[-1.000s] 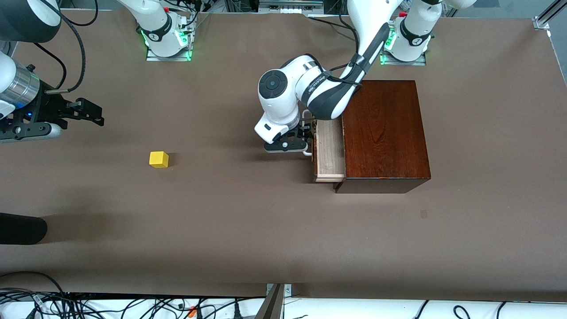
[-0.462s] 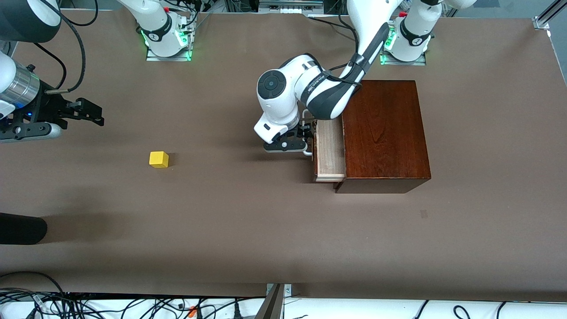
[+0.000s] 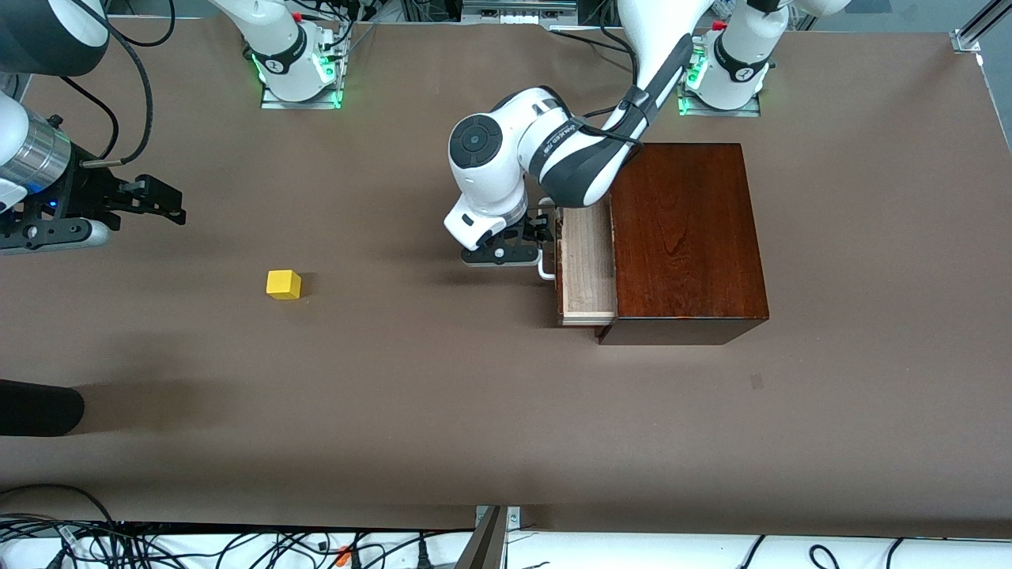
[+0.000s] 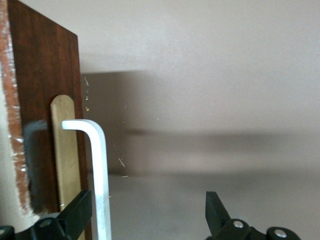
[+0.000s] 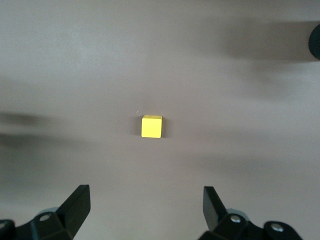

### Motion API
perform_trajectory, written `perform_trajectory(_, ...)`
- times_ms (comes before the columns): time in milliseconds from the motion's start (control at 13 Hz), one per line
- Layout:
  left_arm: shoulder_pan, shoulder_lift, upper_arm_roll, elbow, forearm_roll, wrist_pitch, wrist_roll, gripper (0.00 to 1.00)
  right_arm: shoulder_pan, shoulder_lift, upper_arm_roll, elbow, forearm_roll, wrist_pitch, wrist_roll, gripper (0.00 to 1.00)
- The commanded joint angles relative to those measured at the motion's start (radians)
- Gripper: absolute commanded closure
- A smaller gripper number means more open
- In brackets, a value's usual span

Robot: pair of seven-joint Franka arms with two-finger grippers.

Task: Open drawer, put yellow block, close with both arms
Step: 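Pull the drawer open with the left gripper away from the box, then release the handle and raise the left gripper while the right gripper reaches the cube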

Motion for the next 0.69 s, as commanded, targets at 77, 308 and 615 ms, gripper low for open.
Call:
perform_trajectory(77,0.004,0.003,0.012,0.131,-0.021,-0.188,0.117,0.00,-0.008,0.005,0.007,0.019,-0.005,-0.012,0.008,0.00)
perform_trajectory(308,0.045,-0.054,0.033,0.185,-0.020,-0.336,0.247,0.00,-0.008,0.005,0.007,0.019,-0.005,-0.014,0.009,0.00)
perform_trajectory(615,0.143,-0.187,0.049,0.179,0.107,-0.410,0.551,0.00,-0.008,0.005,0.007,0.019,-0.005,-0.014,0.009,0.00)
